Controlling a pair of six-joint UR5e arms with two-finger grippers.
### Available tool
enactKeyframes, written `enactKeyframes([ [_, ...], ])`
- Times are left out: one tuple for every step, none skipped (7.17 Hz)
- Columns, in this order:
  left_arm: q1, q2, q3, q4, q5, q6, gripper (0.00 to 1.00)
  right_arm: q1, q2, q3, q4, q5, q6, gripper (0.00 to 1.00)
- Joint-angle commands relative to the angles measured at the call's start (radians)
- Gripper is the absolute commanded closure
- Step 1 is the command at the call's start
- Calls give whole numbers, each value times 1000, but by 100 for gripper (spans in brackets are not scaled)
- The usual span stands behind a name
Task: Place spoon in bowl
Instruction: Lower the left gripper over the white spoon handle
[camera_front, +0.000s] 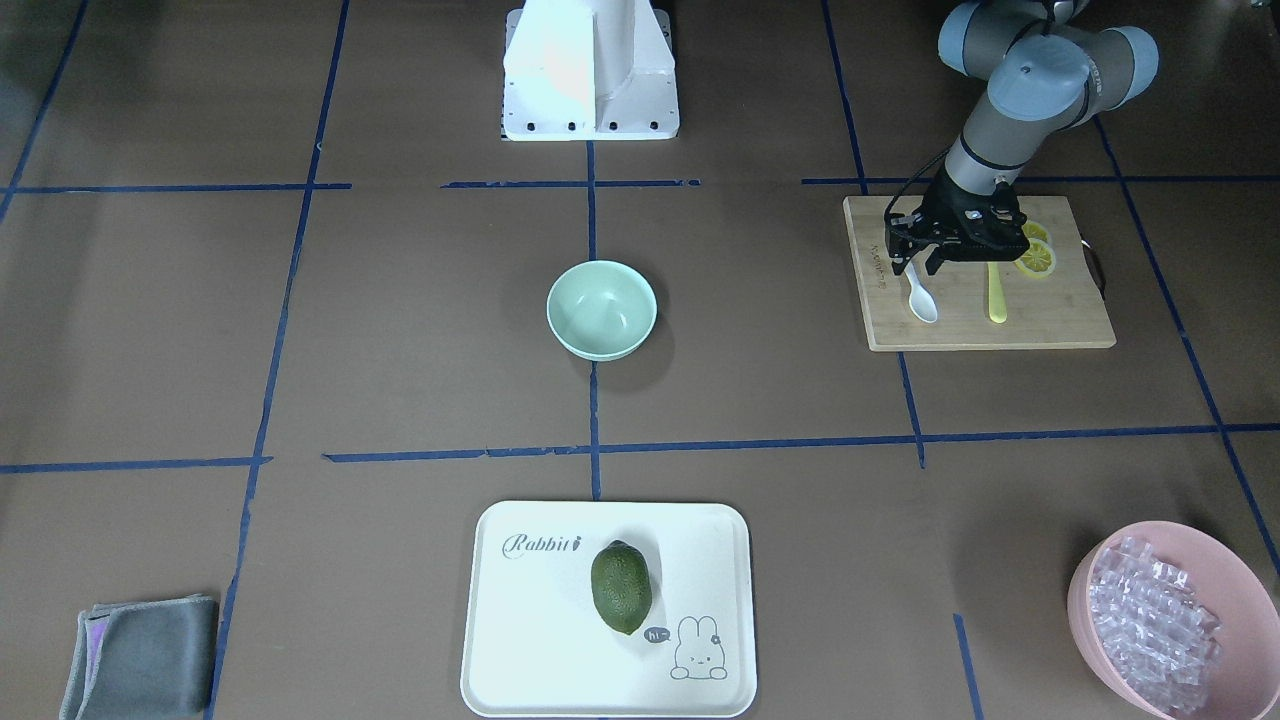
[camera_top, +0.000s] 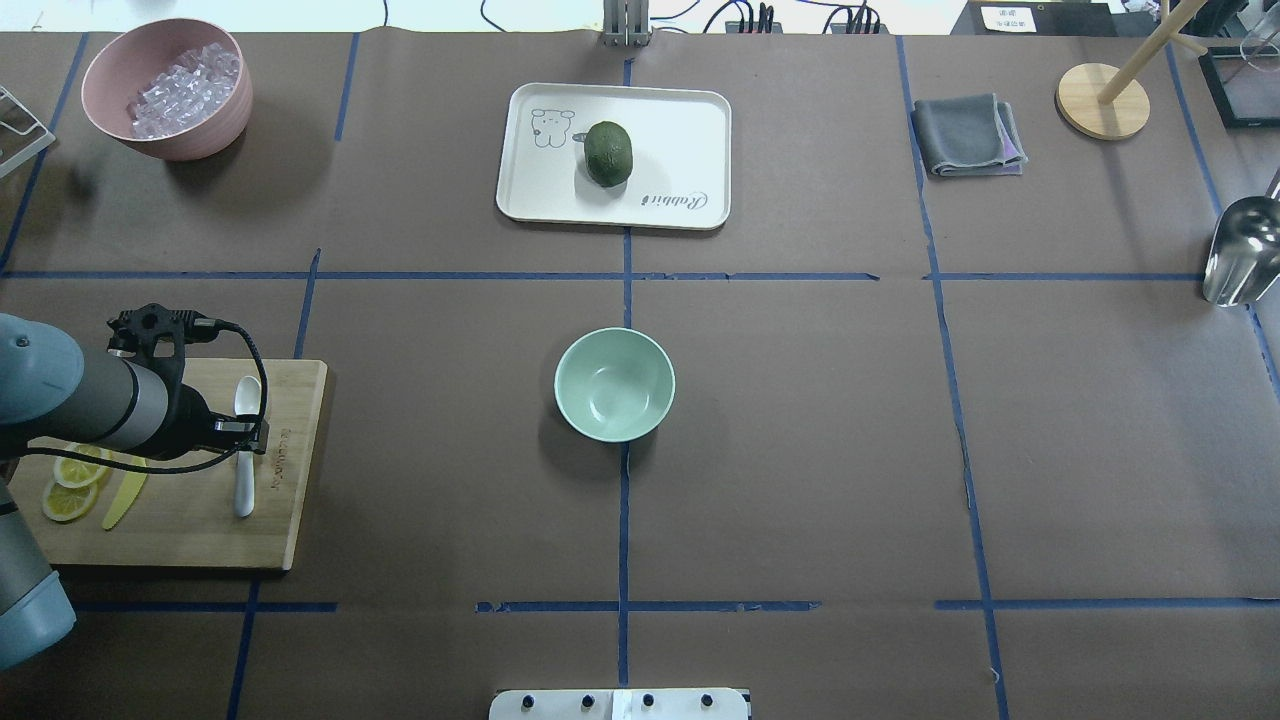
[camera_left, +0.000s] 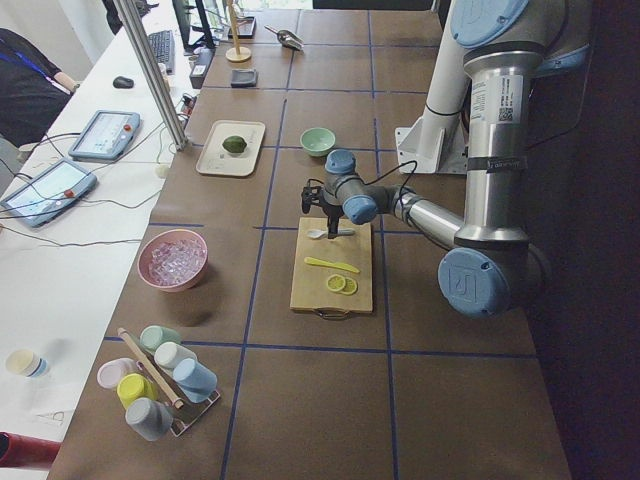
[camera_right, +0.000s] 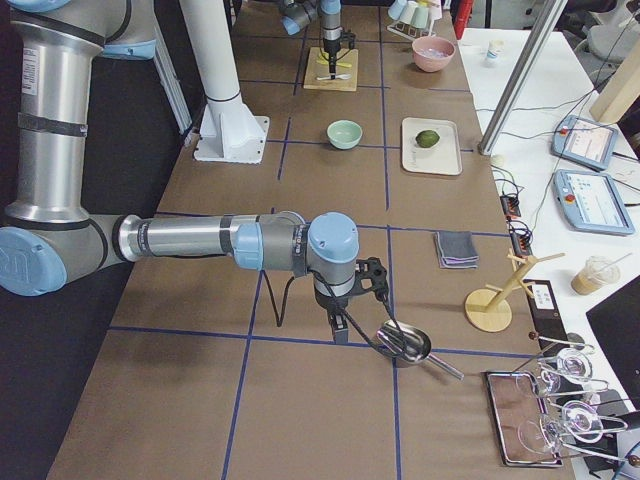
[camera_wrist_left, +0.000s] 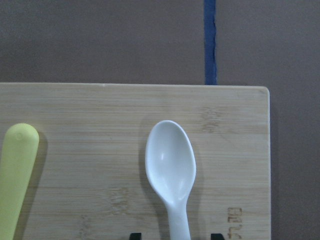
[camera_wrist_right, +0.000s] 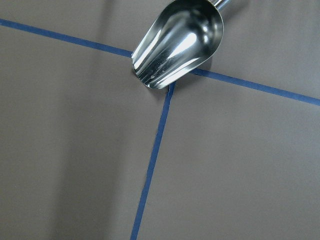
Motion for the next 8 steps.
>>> enactKeyframes([
  [2, -3, 3, 0, 0, 0, 55, 1, 0, 0, 0, 0, -1, 0],
  [2, -3, 3, 0, 0, 0, 56, 1, 0, -2, 0, 0, 0, 0],
  [2, -3, 3, 0, 0, 0, 57, 1, 0, 0, 0, 0, 0, 0],
  [4, -3, 3, 0, 0, 0, 60, 1, 0, -2, 0, 0, 0, 0],
  [4, -3, 2, 0, 0, 0, 60, 1, 0, -2, 0, -2, 0, 0],
  [4, -2, 3, 0, 0, 0, 60, 1, 0, -2, 0, 0, 0, 0],
  [4, -2, 3, 0, 0, 0, 60, 1, -2, -2, 0, 0, -1, 0],
  [4, -2, 3, 0, 0, 0, 62, -1, -2, -2, 0, 0, 0, 0],
])
